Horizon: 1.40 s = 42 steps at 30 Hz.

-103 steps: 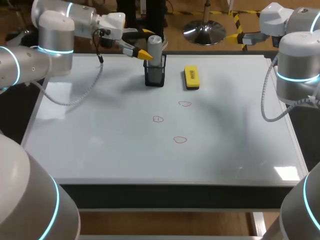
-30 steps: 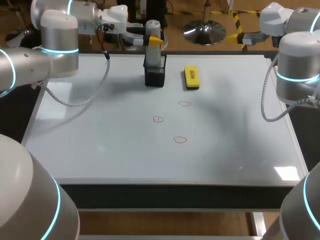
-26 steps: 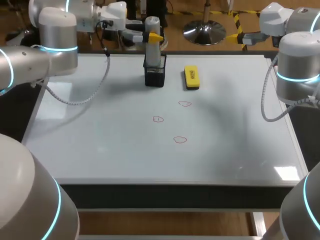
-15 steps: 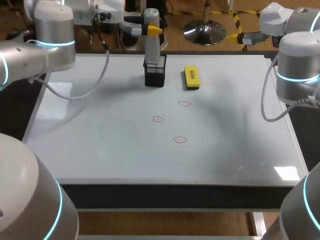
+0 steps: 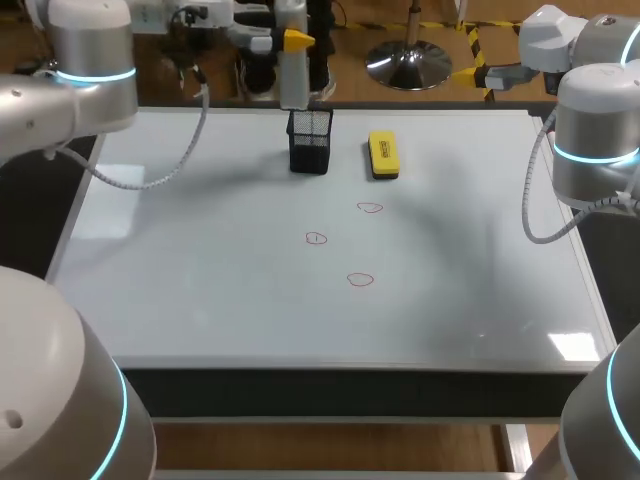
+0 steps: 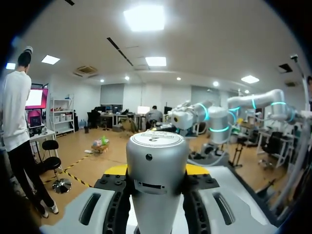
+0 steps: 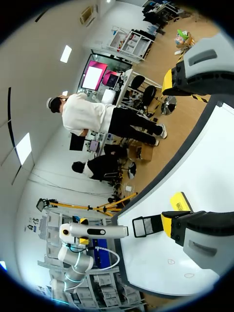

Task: Pick up the inspection probe, press it on each red-marked spot on the whiteboard one by one, put down the probe, pick up the eraser, and wipe off all the red marks.

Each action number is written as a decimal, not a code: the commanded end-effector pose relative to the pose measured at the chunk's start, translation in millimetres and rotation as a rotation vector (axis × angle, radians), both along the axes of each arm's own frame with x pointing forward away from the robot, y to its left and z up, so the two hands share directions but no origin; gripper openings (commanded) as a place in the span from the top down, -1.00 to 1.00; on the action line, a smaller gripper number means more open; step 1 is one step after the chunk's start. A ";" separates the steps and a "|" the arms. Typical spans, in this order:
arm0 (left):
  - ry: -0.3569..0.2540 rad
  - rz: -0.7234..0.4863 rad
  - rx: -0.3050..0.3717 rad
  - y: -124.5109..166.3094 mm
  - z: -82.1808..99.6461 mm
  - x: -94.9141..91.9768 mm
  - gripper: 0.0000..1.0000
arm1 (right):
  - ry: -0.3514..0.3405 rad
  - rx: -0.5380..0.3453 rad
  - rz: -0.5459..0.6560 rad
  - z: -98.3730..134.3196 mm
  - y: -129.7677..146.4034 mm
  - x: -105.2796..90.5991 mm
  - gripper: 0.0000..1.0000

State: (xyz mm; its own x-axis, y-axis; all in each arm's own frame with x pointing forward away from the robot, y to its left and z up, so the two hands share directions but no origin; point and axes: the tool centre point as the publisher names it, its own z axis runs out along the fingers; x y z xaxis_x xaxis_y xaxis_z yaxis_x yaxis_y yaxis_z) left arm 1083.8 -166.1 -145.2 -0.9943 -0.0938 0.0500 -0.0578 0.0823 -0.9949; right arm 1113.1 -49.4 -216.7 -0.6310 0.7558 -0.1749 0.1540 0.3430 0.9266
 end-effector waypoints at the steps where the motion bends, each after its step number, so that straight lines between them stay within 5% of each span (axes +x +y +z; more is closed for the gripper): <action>1: -0.010 0.041 0.003 23.5 4.8 -13.2 1.00 | 0.001 -0.001 0.001 0.0 -0.1 0.5 -1.00; 24: -0.013 0.254 0.039 141.1 -24.2 -30.8 1.00 | 0.001 -0.001 0.001 0.0 -0.1 0.5 -1.00; 42: -0.027 0.306 0.048 172.0 -60.0 -35.0 1.00 | 0.001 -0.001 0.001 0.0 -0.1 0.5 -1.00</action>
State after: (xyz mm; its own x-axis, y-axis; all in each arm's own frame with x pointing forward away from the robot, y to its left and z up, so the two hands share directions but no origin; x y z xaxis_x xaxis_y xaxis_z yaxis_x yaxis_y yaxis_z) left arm 1051.3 6.0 -206.0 -0.9229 -0.3848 0.0146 -0.0627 0.1127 -0.9917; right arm 1113.1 -49.4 -216.7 -0.6311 0.7558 -0.1749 0.1540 0.3430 0.9266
